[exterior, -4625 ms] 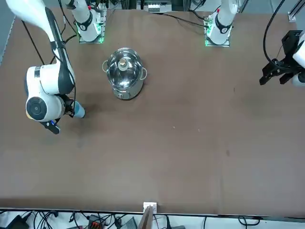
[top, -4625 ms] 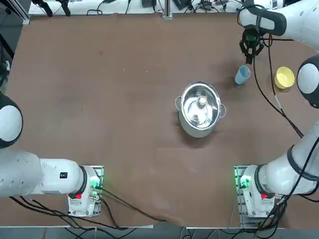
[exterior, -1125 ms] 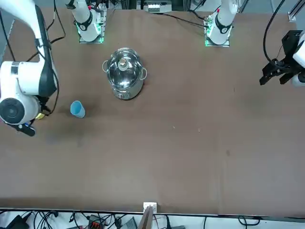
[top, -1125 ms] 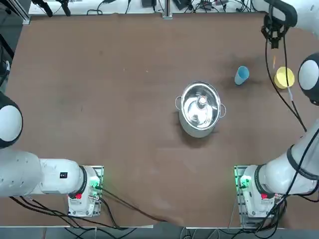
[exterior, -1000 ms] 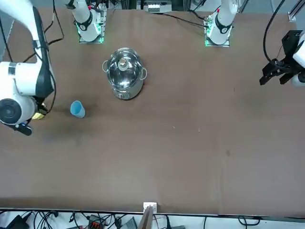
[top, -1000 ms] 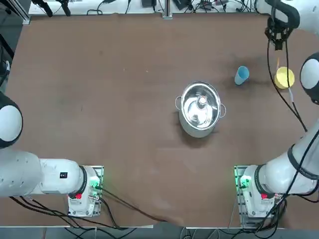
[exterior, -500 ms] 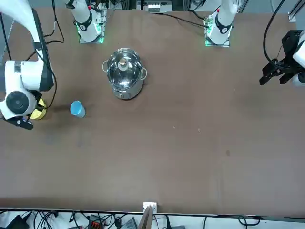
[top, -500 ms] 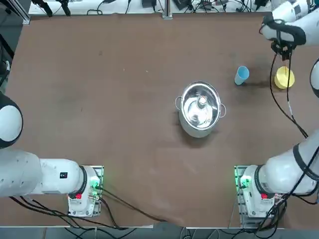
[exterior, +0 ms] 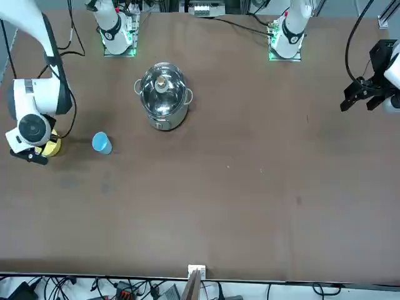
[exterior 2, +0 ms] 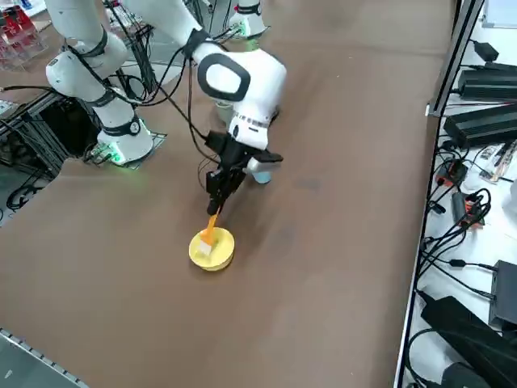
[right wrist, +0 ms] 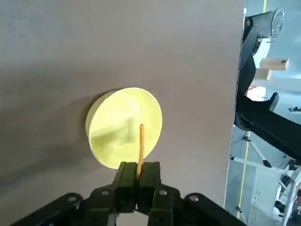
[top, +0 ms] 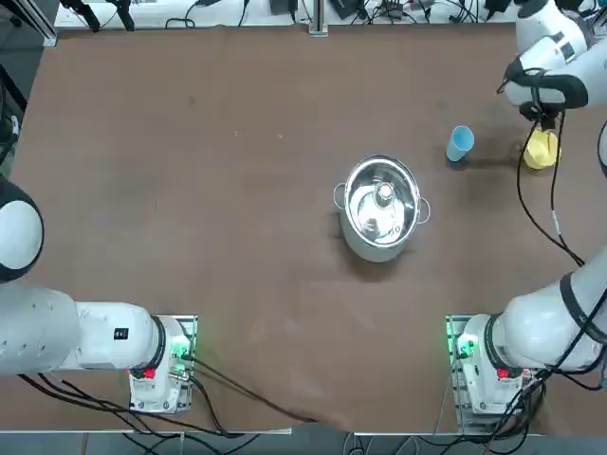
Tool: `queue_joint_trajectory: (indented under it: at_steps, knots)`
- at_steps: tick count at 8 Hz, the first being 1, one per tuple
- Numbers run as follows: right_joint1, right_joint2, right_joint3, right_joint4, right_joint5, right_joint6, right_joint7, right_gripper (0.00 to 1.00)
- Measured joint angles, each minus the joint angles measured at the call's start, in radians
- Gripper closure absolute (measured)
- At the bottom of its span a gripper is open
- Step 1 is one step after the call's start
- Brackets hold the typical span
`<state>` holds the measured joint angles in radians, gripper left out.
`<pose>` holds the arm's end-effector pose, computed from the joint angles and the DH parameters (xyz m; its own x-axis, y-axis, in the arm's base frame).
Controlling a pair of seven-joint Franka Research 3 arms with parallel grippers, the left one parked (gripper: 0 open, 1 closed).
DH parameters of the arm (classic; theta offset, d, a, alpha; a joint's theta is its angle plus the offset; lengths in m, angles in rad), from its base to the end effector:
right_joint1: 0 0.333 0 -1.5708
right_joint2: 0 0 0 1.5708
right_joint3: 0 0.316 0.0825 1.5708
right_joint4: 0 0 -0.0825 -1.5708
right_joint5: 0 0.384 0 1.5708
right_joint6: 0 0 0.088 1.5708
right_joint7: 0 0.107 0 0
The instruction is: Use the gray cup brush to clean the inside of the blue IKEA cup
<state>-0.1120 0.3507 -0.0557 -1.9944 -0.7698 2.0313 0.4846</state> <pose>0.5657 -0.1350 0.2755 0.9672 -0.2243 -0.1189 -0.0979 -0.7616 0.6406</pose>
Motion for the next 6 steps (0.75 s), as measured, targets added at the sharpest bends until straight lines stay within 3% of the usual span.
queue_joint_trajectory:
  at_steps: [3, 4, 5, 6]
  knots:
    - [-0.004, 0.033, 0.001, -0.008, -0.043, 0.015, 0.018, 0.96]
    - [-0.003, 0.050, 0.003, -0.008, -0.055, 0.020, 0.046, 0.91]
    - [-0.003, 0.066, 0.005, -0.008, -0.069, 0.024, 0.071, 0.82]
    - [-0.003, 0.076, 0.006, -0.008, -0.078, 0.025, 0.082, 0.66]
